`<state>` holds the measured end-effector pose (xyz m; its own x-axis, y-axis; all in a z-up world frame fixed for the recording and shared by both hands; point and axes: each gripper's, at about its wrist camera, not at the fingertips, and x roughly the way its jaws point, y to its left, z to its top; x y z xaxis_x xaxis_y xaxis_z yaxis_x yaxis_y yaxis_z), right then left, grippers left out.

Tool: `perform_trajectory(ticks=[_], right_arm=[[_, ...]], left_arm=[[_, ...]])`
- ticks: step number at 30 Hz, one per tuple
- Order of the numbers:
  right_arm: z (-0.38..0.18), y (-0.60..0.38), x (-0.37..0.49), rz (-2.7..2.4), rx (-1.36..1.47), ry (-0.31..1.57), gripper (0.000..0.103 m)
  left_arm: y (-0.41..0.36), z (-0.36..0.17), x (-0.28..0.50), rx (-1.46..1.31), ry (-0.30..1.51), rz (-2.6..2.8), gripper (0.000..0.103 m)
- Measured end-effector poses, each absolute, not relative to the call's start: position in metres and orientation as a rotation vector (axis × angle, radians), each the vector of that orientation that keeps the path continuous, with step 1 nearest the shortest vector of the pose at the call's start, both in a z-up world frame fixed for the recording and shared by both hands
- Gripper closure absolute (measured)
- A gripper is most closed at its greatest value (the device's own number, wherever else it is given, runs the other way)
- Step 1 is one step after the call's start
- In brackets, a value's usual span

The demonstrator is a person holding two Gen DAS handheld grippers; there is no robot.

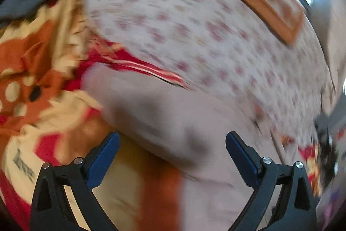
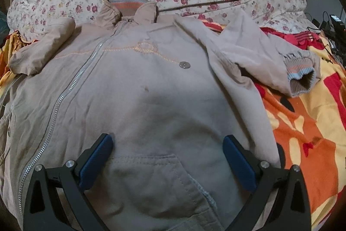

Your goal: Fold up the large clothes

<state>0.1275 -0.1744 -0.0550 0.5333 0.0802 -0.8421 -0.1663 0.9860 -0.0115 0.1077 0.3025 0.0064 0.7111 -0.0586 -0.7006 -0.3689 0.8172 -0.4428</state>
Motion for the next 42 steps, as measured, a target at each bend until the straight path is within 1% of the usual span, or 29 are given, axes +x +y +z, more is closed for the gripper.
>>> perform_trajectory(ticks=[3,4,6,8,10,12,15,16,17,18,19,20,21,23,28,31,33,37,39,42], right_arm=[[-0.055,-0.173,0.128,0.136,-0.093,1.008,0.000],[-0.055,-0.173,0.128,0.134,-0.092,1.009,0.000],[-0.055,-0.173,0.128,0.131,-0.092,1.012,0.000],[-0.055,-0.173,0.128,0.133,-0.089,1.015,0.000],[-0.055,-0.173,0.128,0.133,-0.090,1.014,0.000],[-0.056,-0.174,0.129,0.132,-0.088,1.012,0.000],[-0.056,-0.173,0.128,0.130,-0.089,1.009,0.000],[-0.056,-0.173,0.128,0.131,-0.088,1.008,0.000],[-0.056,-0.172,0.128,0.132,-0.088,1.007,0.000],[-0.056,-0.172,0.128,0.132,-0.089,1.005,0.000],[-0.056,-0.172,0.129,0.132,-0.089,1.005,0.000],[-0.056,-0.172,0.129,0.132,-0.088,1.004,0.000],[-0.056,-0.172,0.129,0.132,-0.088,1.004,0.000],[-0.056,-0.172,0.129,0.132,-0.088,1.006,0.000],[-0.047,-0.178,0.128,0.175,-0.071,1.043,0.001],[-0.027,-0.193,0.115,0.184,-0.053,0.966,0.001],[-0.009,-0.209,0.100,0.143,-0.097,0.885,0.001],[0.007,-0.246,0.078,0.029,-0.169,0.796,0.000],[0.010,-0.262,0.076,0.000,-0.153,0.799,0.000],[0.010,-0.292,0.071,-0.033,-0.081,0.819,0.000]], left_arm=[[0.360,-0.017,0.107,-0.700,0.749,0.250,0.013],[0.376,-0.029,0.107,-0.776,0.737,0.236,0.014],[0.391,-0.045,0.110,-0.906,0.704,0.185,0.014],[0.393,-0.061,0.118,-1.021,0.682,0.095,0.017],[0.384,-0.072,0.133,-1.031,0.716,0.032,0.020],[0.377,-0.078,0.141,-1.014,0.748,0.044,0.020],[0.376,-0.076,0.151,-0.996,0.730,0.067,0.020],[0.377,-0.076,0.156,-1.006,0.728,0.070,0.022],[0.380,-0.076,0.158,-1.010,0.728,0.075,0.026],[0.382,-0.075,0.160,-1.008,0.729,0.088,0.037],[0.383,-0.074,0.161,-1.005,0.731,0.098,0.056],[0.385,-0.074,0.160,-0.994,0.730,0.113,0.082],[0.385,-0.071,0.159,-0.969,0.733,0.144,0.089],[0.385,-0.062,0.151,-0.920,0.708,0.198,0.094],[0.399,-0.011,0.113,-0.809,0.545,0.383,0.095],[0.404,0.021,0.100,-0.739,0.495,0.483,0.095],[0.394,0.046,0.103,-0.677,0.478,0.474,0.095],[0.333,0.079,0.130,-0.590,0.476,0.313,0.095],[0.279,0.088,0.153,-0.553,0.498,0.200,0.095],[0.194,0.084,0.187,-0.549,0.545,0.037,0.095]])
